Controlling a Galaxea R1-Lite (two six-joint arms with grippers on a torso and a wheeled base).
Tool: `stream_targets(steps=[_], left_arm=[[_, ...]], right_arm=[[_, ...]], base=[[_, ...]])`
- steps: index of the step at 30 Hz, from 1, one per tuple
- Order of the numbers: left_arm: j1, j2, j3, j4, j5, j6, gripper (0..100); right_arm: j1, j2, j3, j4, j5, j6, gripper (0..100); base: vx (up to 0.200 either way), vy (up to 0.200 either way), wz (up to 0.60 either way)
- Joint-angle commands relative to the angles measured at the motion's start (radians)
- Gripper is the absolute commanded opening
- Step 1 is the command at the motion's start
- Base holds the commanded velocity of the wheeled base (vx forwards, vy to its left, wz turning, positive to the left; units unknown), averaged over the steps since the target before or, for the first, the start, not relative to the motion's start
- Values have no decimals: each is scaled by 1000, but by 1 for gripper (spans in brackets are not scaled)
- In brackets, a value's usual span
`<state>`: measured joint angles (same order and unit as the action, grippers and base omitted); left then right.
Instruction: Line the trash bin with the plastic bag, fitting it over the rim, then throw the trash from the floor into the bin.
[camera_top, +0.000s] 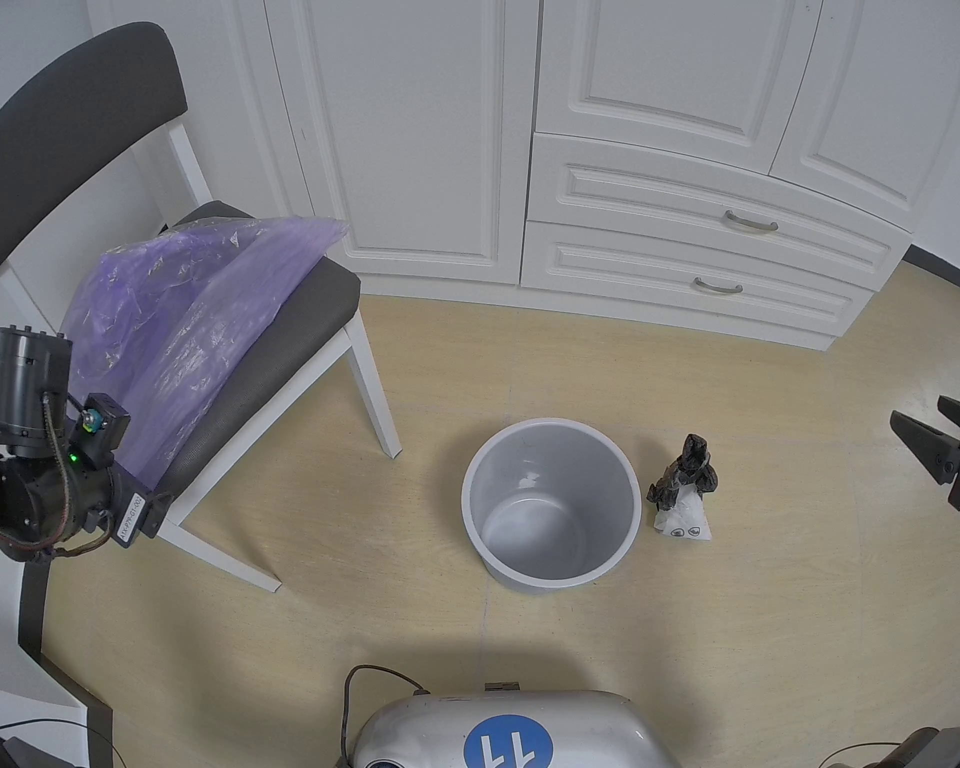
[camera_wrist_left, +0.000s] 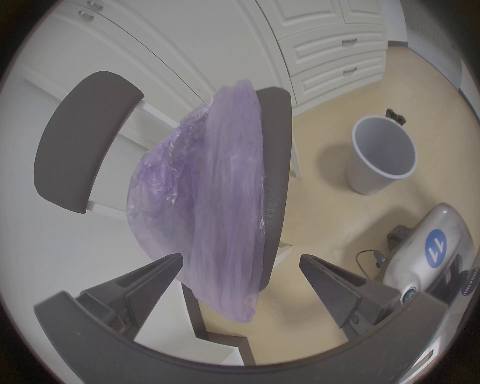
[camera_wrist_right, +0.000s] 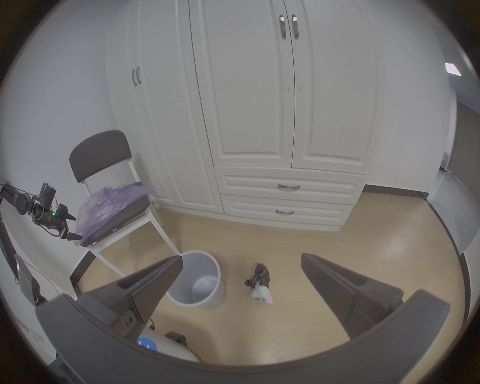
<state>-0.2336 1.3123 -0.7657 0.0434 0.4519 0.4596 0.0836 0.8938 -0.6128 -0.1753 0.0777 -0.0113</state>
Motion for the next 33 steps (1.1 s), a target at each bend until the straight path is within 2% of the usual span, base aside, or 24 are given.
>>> stream_targets(steps=[1,4,11,14,17,18,19,22,29,33], left_arm=[[-9,94,-4,-16,36,7,100],[8,108,-7,-40,80,30,100],[76,65,-9,-56,85,79,100],[132,4,-10,-60,83,108,100],[232,-76,-23,-59,71,180,100],[232,-76,-23,-59,71,180,100],[274,-114,-37,-59,54,215,100],[306,-166,-61,-59,14,241,100],[290,-206,-47,-56,-4,241,100],[224,-170,17,-94,-1,232,100]], right_arm=[[2,42,8,-1,1,-1,100],[4,42,11,-1,1,-4,100],[1,62,10,-1,1,1,100],[-10,71,8,-6,1,2,100],[-16,73,11,-41,1,7,100],[-16,73,11,-41,1,7,100],[-16,73,15,-49,1,7,100],[-16,71,15,-50,1,7,100],[-16,71,13,-50,1,7,100],[-16,74,18,-52,1,7,100]], base=[[0,0,0],[0,0,0],[0,0,0],[0,0,0],[0,0,0],[0,0,0],[0,0,0],[0,0,0],[0,0,0],[0,0,0]])
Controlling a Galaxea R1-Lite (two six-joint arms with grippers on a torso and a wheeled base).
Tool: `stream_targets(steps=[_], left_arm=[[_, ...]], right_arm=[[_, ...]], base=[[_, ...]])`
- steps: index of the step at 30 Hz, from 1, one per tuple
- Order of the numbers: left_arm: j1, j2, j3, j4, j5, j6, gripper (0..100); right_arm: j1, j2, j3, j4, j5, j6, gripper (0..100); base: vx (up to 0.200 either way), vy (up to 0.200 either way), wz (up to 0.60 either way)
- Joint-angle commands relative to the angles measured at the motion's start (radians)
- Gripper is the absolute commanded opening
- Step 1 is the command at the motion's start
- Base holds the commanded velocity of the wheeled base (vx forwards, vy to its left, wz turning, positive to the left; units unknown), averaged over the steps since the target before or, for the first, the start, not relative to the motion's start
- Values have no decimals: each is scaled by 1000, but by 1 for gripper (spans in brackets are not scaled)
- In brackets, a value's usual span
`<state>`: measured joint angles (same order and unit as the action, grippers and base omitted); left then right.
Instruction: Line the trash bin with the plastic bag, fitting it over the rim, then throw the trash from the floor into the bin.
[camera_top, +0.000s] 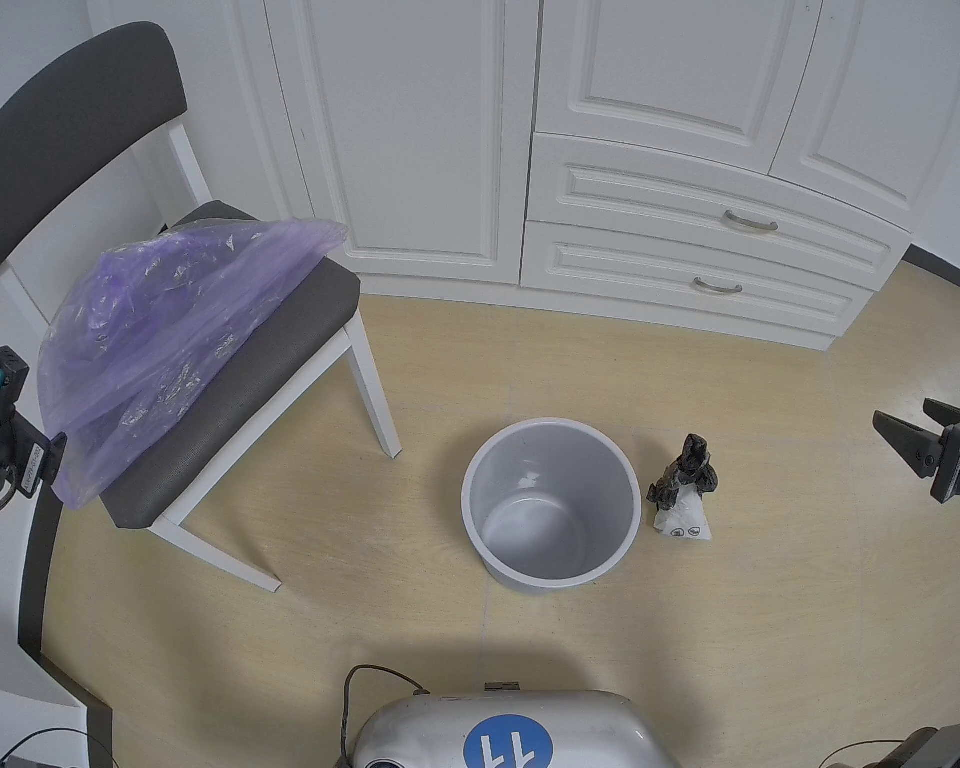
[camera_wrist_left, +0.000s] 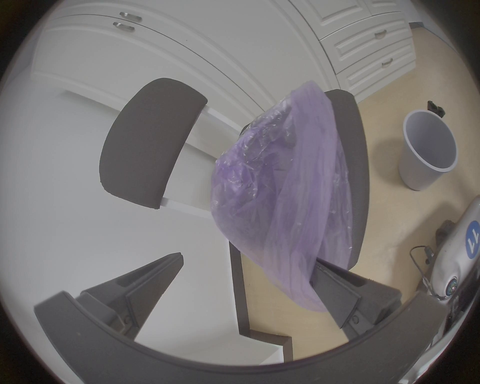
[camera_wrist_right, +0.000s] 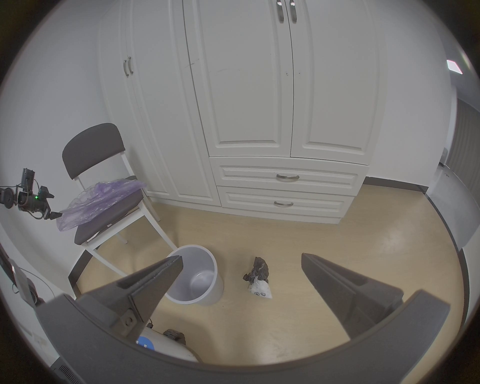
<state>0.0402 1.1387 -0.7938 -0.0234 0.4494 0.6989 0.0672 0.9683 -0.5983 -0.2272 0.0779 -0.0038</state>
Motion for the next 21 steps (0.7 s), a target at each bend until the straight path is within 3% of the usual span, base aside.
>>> stream_targets(steps=[1,11,21], left_arm=[[-63,16,54,-39,3,-9,100],[-215,147,67,-105,5,-35,100],[-235,337,54,-288,19,-45,100]], right_arm=[[0,0,3,0,0,-1,100],[-58,26,-6,-26,3,24,100],[-58,41,5,-57,3,25,100]], base=[[0,0,0],[0,0,0],[0,0,0]])
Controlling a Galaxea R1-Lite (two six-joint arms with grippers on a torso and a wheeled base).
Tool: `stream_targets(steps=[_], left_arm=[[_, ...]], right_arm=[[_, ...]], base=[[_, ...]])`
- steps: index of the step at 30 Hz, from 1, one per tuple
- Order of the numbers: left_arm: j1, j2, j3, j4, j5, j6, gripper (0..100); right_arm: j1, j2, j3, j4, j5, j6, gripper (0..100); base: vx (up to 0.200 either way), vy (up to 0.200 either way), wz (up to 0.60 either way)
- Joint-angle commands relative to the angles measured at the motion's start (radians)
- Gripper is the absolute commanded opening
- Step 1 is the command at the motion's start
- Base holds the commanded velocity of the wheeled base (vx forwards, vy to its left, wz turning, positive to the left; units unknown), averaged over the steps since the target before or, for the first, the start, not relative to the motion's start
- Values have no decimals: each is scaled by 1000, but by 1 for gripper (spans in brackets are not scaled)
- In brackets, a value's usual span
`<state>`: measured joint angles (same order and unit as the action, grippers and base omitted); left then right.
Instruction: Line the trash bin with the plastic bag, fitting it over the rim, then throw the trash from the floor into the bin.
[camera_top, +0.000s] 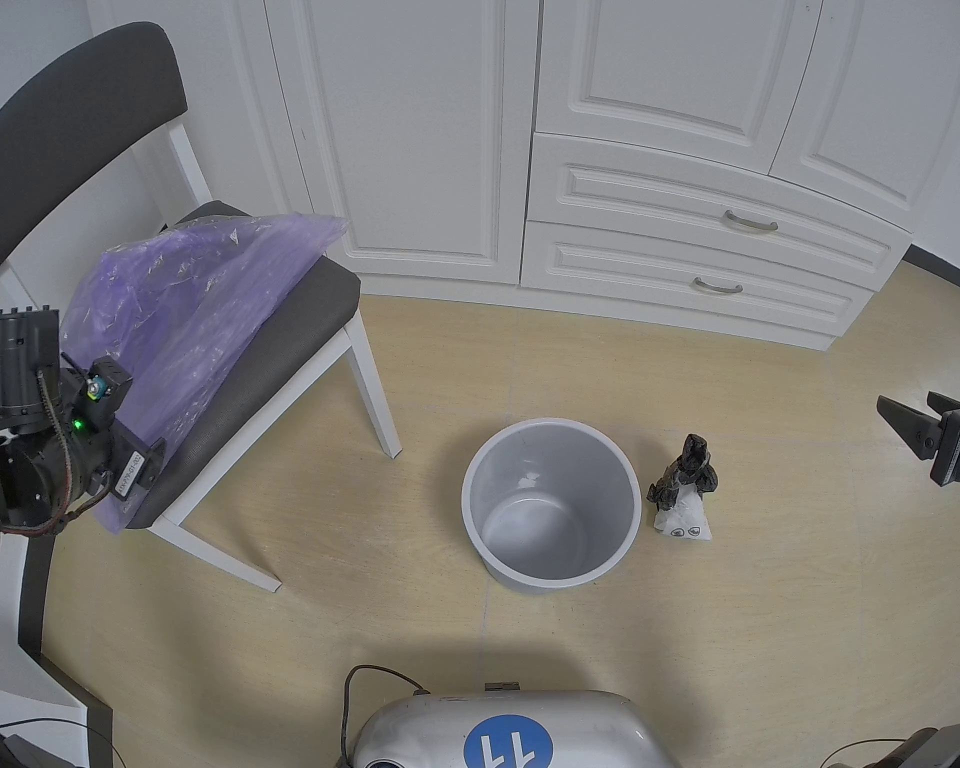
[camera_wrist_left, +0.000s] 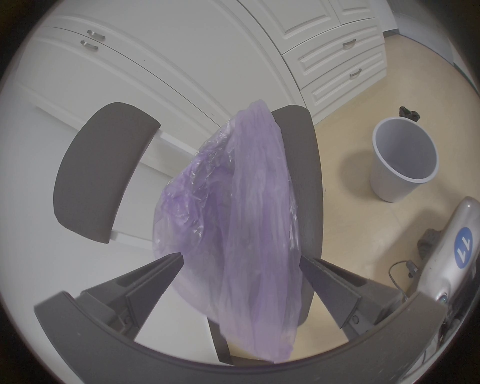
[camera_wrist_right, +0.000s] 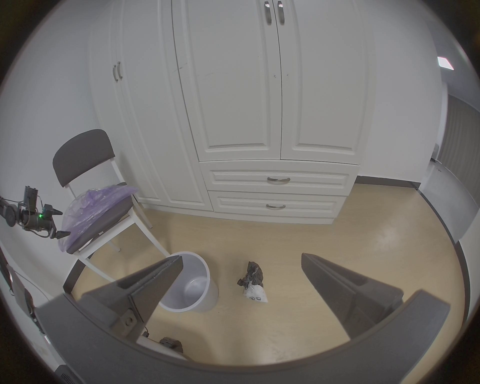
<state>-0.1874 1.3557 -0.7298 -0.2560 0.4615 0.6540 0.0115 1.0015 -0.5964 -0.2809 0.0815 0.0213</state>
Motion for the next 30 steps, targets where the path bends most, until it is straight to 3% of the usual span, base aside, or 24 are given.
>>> stream_targets(steps=[1,7,11,30], left_arm=[[-9,131,-11,-63,6,-1,100],[-32,144,-17,-63,22,-1,100],[-32,151,-39,-65,117,9,100],[-3,75,-40,-59,197,44,100]], right_arm=[[-2,8,1,-4,0,0,100],[-2,9,3,-3,0,0,100],[-2,9,3,-3,0,0,100],[-2,19,9,-3,0,-3,100]], base=[[0,0,0],[0,0,0],[0,0,0],[0,0,0]])
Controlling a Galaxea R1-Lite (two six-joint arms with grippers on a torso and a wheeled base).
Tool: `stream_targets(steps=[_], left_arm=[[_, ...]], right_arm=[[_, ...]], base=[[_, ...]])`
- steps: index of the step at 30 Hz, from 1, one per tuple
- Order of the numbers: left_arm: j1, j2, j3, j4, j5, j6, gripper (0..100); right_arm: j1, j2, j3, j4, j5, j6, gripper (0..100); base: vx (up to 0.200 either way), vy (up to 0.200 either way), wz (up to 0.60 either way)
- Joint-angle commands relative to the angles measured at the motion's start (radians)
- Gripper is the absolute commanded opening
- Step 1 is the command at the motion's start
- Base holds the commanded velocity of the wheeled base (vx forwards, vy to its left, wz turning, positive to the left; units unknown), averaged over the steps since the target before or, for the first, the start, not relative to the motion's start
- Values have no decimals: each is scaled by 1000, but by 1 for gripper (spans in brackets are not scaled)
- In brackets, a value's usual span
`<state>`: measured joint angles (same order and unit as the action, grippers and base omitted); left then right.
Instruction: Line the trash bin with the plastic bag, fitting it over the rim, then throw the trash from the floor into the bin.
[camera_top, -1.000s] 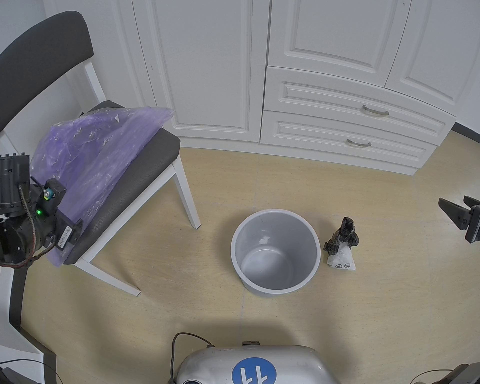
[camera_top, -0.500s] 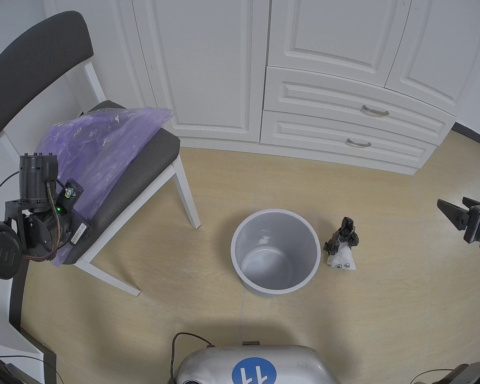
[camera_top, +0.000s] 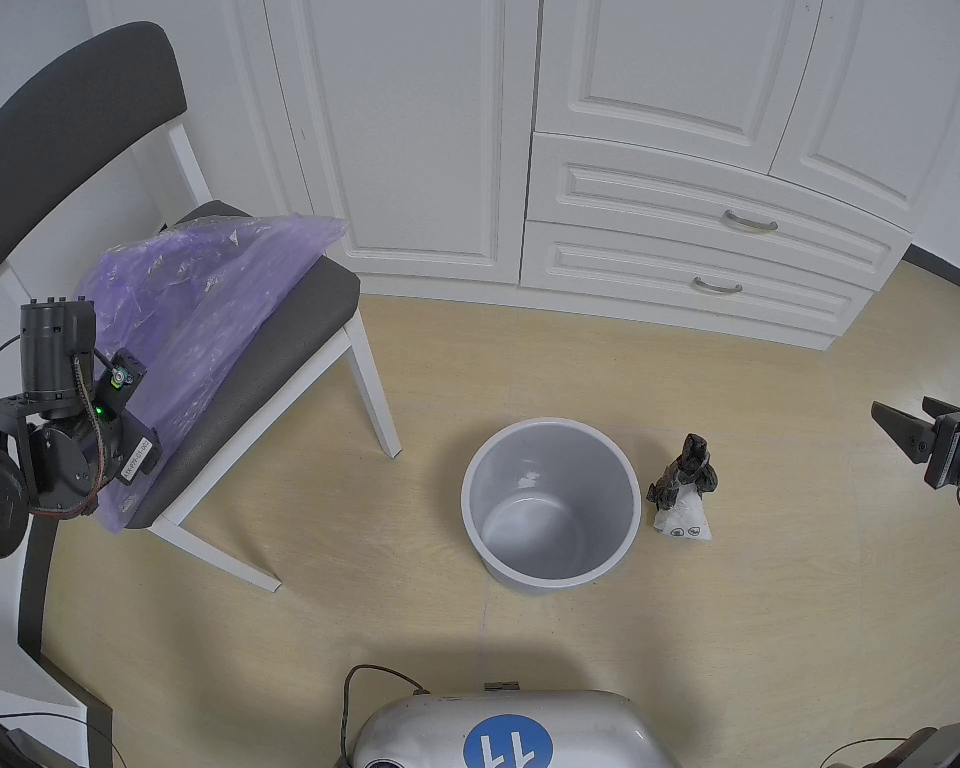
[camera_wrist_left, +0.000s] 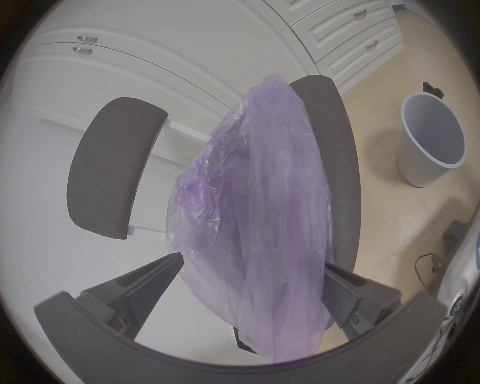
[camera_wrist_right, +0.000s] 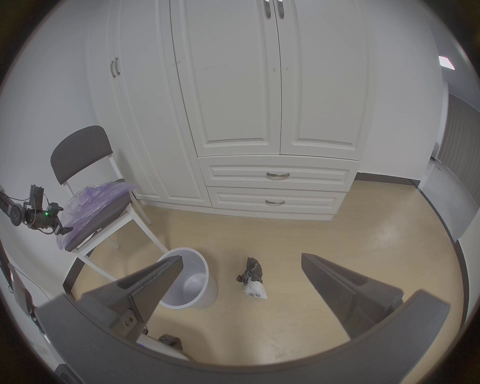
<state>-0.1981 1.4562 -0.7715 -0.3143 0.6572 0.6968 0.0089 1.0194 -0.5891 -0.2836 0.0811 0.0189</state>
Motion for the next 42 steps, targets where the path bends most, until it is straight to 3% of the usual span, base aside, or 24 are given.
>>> stream_targets(steps=[1,10,24,42], left_arm=[[8,-30,3,1,1,4,100],[8,-17,98,1,5,33,100],[28,-23,66,-2,71,61,100],[25,-42,35,-3,74,61,100]], right_arm=[[0,1,3,0,0,-2,100],[0,7,8,-2,0,-4,100],[3,15,9,-2,0,-7,100],[3,13,8,-2,0,-5,100]], base=[[0,0,0],[0,0,0],[0,0,0],[0,0,0]])
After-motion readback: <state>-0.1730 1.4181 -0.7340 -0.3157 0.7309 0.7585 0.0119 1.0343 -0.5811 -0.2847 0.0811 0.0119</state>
